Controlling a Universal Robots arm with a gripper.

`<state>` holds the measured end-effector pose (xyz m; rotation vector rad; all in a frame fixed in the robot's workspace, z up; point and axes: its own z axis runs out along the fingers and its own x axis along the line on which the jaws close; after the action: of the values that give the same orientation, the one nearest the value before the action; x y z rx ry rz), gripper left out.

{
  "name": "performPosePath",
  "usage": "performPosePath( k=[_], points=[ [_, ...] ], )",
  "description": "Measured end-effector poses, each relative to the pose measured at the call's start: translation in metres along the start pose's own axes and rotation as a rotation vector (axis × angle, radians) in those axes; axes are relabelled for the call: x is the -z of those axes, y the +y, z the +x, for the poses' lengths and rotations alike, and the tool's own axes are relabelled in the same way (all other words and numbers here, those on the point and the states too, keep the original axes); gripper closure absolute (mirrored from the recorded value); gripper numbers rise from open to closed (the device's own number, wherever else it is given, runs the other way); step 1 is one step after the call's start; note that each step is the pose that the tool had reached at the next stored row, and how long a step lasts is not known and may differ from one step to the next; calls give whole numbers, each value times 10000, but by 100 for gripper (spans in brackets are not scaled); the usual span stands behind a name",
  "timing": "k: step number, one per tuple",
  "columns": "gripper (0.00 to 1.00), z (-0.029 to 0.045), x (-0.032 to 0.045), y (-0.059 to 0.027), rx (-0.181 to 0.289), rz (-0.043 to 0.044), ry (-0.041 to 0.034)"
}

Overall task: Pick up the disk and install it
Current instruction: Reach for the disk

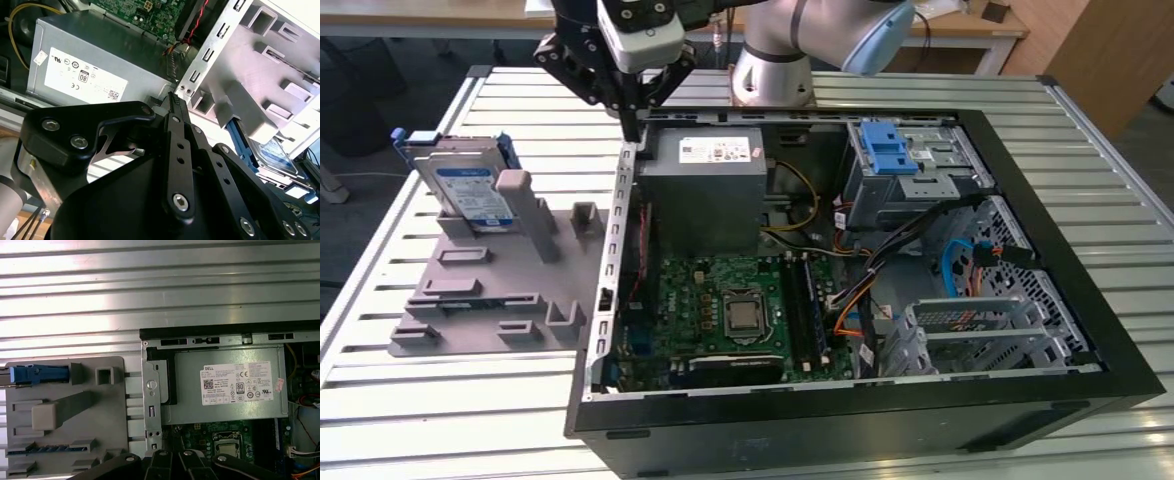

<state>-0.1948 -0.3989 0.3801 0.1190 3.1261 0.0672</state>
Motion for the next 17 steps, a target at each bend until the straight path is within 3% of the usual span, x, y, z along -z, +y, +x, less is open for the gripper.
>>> performPosePath(
  k=[11,17],
  points=[
    [89,101,-14,-6,0,1,10],
    [89,199,-20,29,1,1,10]
  ],
)
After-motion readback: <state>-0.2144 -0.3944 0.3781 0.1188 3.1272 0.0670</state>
